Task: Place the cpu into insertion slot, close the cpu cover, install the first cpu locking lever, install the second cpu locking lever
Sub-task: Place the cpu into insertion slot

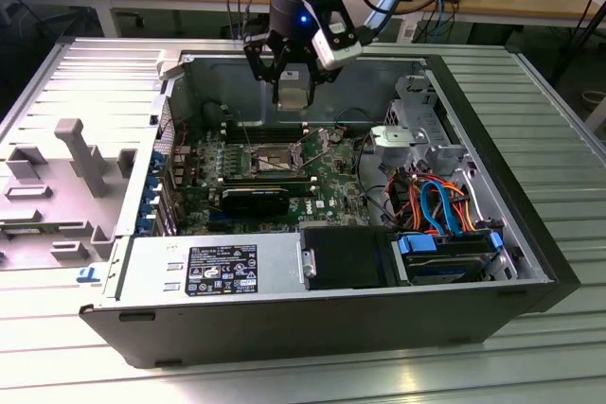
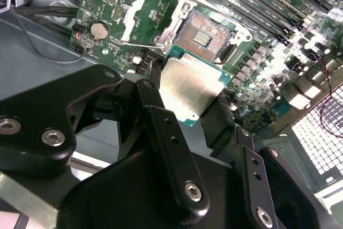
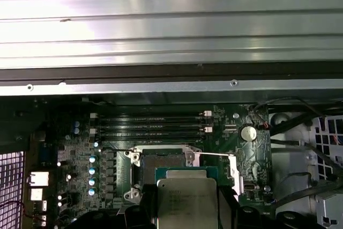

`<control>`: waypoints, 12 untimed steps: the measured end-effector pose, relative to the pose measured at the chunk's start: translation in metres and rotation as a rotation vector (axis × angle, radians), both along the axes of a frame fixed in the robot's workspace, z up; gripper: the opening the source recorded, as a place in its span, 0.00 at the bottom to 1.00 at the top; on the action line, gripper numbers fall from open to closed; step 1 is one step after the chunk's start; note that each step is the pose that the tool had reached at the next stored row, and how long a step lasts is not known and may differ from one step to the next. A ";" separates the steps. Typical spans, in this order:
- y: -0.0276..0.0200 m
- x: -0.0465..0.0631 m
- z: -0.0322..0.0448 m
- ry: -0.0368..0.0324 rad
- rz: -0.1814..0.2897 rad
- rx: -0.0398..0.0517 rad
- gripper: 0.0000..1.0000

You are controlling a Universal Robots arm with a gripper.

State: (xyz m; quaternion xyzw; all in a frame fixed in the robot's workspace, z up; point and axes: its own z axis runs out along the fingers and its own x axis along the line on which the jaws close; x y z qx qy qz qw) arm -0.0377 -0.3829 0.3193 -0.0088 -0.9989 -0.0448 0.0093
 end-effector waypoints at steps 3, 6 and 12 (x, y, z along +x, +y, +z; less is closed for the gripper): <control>-0.0006 0.000 -0.0010 0.0001 0.001 -0.0001 0.55; -0.0011 -0.001 -0.0018 0.0001 0.001 0.0000 0.55; -0.0017 -0.001 -0.0030 0.0001 0.001 0.0000 0.55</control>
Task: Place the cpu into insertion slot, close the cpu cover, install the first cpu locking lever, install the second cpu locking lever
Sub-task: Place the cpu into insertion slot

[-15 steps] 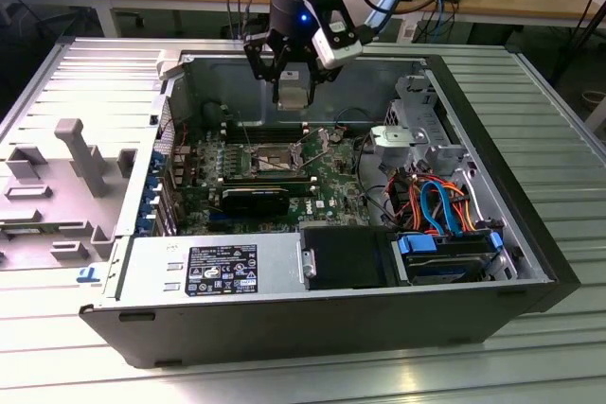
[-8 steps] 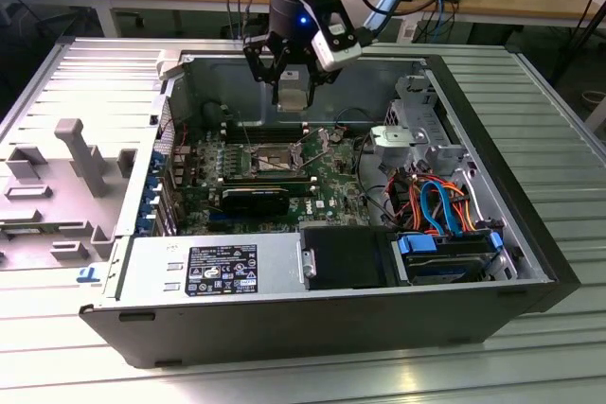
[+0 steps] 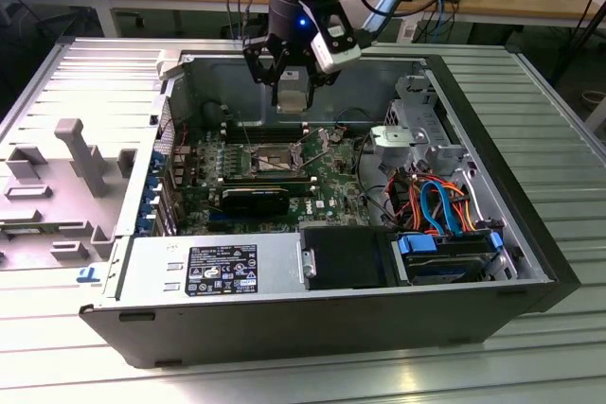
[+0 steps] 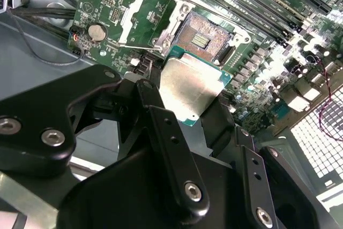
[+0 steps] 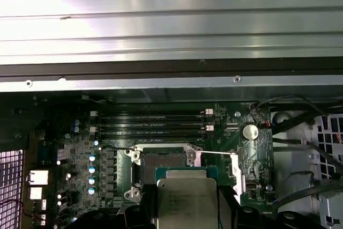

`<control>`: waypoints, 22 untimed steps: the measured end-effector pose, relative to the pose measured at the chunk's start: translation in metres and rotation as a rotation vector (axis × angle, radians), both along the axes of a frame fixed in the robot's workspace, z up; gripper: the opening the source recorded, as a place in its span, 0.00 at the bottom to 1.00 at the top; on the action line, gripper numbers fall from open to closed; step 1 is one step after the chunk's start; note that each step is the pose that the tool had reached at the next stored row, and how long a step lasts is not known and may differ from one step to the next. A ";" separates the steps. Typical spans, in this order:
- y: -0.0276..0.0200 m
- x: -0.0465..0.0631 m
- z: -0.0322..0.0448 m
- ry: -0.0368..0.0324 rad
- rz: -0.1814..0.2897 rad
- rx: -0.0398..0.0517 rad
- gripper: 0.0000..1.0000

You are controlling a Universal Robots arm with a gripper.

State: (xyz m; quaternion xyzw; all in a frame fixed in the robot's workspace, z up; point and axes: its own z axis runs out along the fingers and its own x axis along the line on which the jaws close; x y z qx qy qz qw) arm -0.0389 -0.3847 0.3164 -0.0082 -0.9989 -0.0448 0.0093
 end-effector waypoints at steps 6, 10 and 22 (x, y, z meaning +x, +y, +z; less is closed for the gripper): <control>-0.0014 -0.001 -0.0022 -0.0001 0.000 0.0002 0.55; -0.0018 -0.001 -0.0058 -0.0001 0.000 0.0001 0.55; -0.0018 -0.001 -0.0144 0.0000 0.000 0.0000 0.55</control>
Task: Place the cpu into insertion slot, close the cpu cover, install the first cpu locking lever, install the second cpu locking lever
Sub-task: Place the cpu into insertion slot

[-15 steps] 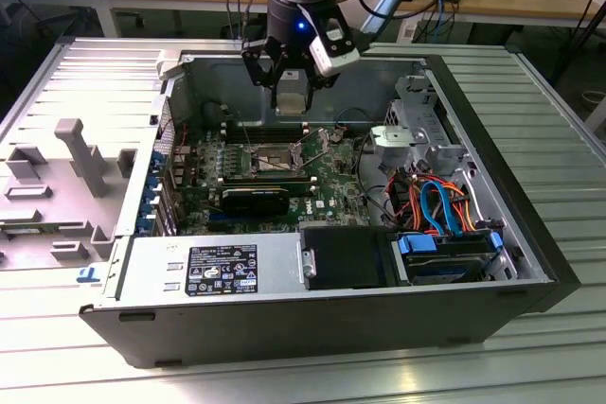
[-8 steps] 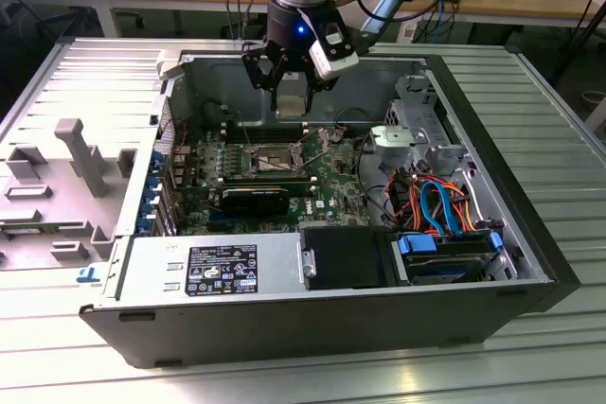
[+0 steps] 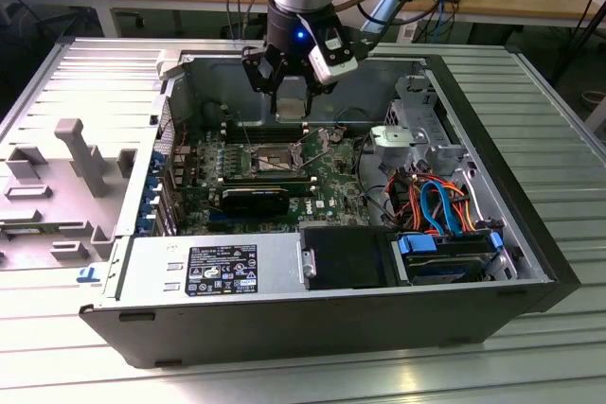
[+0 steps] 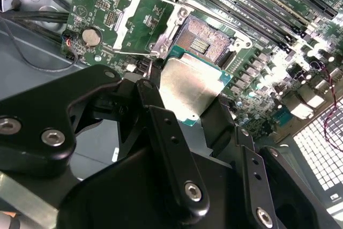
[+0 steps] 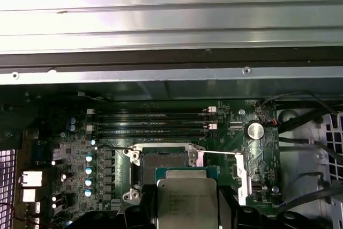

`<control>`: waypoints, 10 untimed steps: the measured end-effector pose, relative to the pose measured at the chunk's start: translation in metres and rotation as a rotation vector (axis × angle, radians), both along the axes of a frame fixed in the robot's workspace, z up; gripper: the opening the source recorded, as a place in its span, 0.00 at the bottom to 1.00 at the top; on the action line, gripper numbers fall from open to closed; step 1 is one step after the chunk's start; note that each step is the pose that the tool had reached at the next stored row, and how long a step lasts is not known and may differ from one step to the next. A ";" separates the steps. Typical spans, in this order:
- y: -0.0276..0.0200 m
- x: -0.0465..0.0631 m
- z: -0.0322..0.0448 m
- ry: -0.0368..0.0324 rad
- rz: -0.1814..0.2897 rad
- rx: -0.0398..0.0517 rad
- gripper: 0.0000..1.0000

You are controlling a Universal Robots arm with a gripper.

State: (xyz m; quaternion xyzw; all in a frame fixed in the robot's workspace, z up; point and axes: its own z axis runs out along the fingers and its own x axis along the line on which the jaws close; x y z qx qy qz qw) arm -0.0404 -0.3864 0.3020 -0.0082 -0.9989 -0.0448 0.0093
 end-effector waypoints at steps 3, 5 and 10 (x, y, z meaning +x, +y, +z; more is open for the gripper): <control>0.0000 0.000 -0.0017 0.0000 0.000 0.0000 0.55; 0.0000 0.000 -0.0032 0.0000 0.000 0.0000 0.55; 0.0000 0.000 -0.0059 0.0001 0.000 -0.0002 0.55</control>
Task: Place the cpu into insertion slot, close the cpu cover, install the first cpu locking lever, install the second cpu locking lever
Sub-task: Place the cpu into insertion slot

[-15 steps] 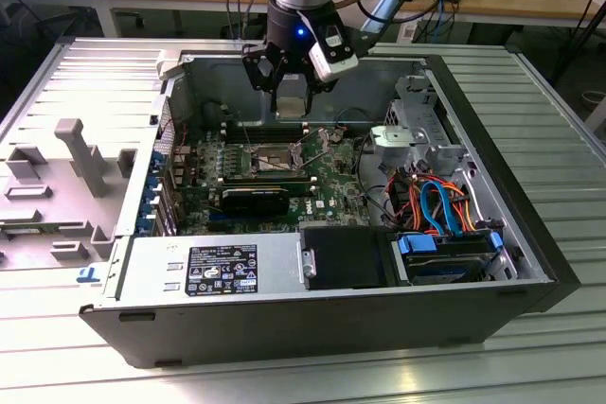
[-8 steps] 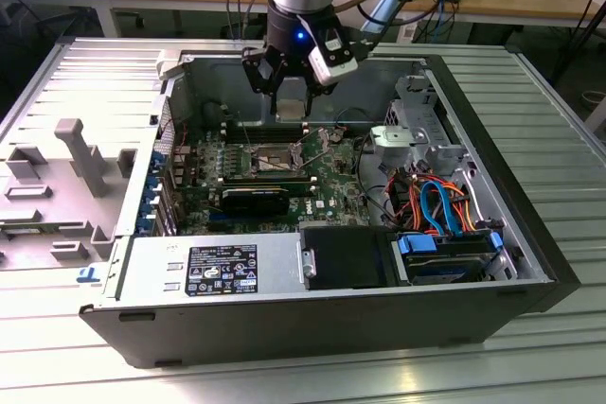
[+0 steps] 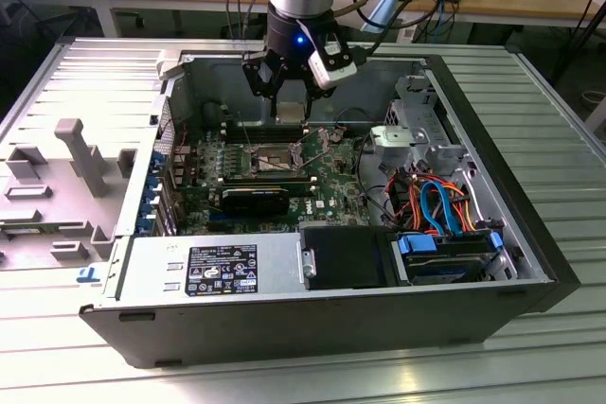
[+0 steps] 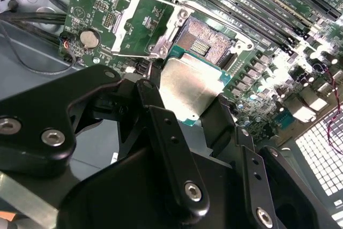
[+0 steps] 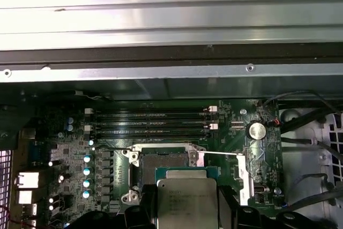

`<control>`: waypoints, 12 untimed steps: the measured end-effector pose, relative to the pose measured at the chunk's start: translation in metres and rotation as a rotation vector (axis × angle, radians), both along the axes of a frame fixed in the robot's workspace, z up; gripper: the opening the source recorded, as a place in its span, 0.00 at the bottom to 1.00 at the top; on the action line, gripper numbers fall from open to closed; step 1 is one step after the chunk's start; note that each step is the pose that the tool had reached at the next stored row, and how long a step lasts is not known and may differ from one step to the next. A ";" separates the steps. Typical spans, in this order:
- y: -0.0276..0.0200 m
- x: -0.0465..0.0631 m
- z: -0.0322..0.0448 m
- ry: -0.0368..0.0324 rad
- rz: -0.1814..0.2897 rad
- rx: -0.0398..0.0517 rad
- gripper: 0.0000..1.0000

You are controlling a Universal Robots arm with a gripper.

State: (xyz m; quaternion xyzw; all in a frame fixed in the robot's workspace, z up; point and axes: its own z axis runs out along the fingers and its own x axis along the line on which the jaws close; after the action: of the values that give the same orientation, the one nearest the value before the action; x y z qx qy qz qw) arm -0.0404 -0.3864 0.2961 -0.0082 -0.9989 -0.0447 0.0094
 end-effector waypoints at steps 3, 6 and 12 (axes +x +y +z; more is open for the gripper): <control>0.0000 0.000 -0.0013 0.0000 0.000 -0.0001 0.55; 0.0000 0.000 -0.0026 -0.0001 0.000 -0.0001 0.55; -0.0002 0.000 -0.0052 -0.0001 0.000 -0.0001 0.55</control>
State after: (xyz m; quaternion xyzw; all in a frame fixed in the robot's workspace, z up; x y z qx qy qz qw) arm -0.0404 -0.3866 0.2909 -0.0082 -0.9989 -0.0447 0.0093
